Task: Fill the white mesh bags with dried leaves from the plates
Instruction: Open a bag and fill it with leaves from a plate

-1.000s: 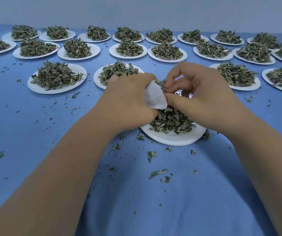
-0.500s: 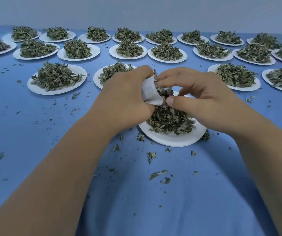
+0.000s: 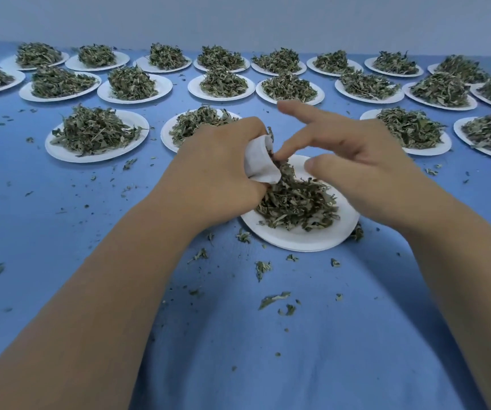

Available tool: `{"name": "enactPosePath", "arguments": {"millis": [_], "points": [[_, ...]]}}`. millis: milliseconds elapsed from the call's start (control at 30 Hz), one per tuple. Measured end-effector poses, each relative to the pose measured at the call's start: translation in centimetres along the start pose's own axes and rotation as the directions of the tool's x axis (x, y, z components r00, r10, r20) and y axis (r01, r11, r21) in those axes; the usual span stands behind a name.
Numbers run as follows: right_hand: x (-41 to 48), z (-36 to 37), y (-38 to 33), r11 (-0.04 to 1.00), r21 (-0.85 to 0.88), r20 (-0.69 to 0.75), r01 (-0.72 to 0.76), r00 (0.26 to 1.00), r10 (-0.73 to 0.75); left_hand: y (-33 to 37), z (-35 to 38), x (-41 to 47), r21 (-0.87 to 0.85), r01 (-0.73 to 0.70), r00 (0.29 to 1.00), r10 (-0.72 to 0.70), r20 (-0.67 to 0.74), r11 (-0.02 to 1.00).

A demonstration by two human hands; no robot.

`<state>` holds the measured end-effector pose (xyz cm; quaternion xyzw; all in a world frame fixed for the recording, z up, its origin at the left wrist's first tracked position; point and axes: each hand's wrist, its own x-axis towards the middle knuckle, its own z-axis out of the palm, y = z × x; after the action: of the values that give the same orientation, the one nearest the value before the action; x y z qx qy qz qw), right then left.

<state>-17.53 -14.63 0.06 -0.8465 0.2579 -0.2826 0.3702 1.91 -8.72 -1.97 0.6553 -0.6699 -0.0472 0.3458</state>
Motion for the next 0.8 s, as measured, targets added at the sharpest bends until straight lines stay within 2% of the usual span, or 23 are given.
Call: {"name": "enactPosePath", "arguments": {"millis": [33, 133, 167, 233, 300, 333, 367, 467, 533, 633, 800], "points": [[0.1, 0.0, -0.1, 1.0, 0.005, 0.009, 0.005, 1.0, -0.005, 0.0, 0.0, 0.0, -0.003, 0.002, 1.0, -0.002, -0.003, 1.0], [0.4, 0.9, -0.1, 0.987, -0.155, 0.23, 0.029, 0.973, 0.008, 0.7, 0.1, -0.1, -0.044, -0.026, 1.0, 0.026, 0.012, 0.999], [0.3, 1.1, 0.1, 0.984, -0.171, 0.264, 0.047, 0.965, 0.0, 0.8, 0.2, -0.1, -0.048, -0.03, 0.999, 0.031, 0.02, 0.998], [0.3, 0.8, 0.1, 0.994, -0.101, 0.187, 0.032, 0.982, -0.013, 0.6, 0.2, -0.1, -0.02, -0.027, 0.999, 0.027, 0.022, 0.999], [0.0, -0.4, -0.1, 0.999, -0.029, -0.009, 0.037, 0.999, -0.038, 0.2, -0.2, 0.0, 0.022, -0.009, 1.0, 0.009, 0.007, 1.0], [-0.1, -1.1, 0.0, 0.997, -0.066, -0.076, 0.047, 0.996, -0.052, -0.1, -0.4, 0.0, 0.031, 0.001, 1.0, -0.001, 0.004, 1.0], [-0.3, -1.7, 0.2, 0.988, -0.15, -0.084, 0.035, 0.995, -0.048, -0.3, -0.7, 0.0, 0.034, 0.011, 1.0, -0.011, 0.001, 0.999], [-0.6, -2.0, 0.8, 0.908, -0.418, 0.137, -0.04, 0.985, 0.106, -0.8, -1.1, 0.0, 0.053, 0.034, 0.999, -0.036, 0.027, 0.998], [-0.4, -1.4, 1.3, 0.859, -0.511, 0.2, -0.018, 0.97, 0.139, -1.0, -1.0, 0.0, 0.096, 0.032, 0.998, -0.037, 0.053, 0.995], [0.0, -0.5, 1.3, 0.829, -0.559, 0.126, 0.016, 0.99, 0.066, -1.2, -0.9, -0.1, 0.169, 0.023, 0.996, -0.037, 0.083, 0.985], [0.0, -1.1, 0.6, 0.928, -0.37, -0.118, -0.048, 0.993, 0.004, -0.9, -0.9, -0.2, 0.34, -0.03, 0.995, -0.003, 0.096, 0.94]]}}
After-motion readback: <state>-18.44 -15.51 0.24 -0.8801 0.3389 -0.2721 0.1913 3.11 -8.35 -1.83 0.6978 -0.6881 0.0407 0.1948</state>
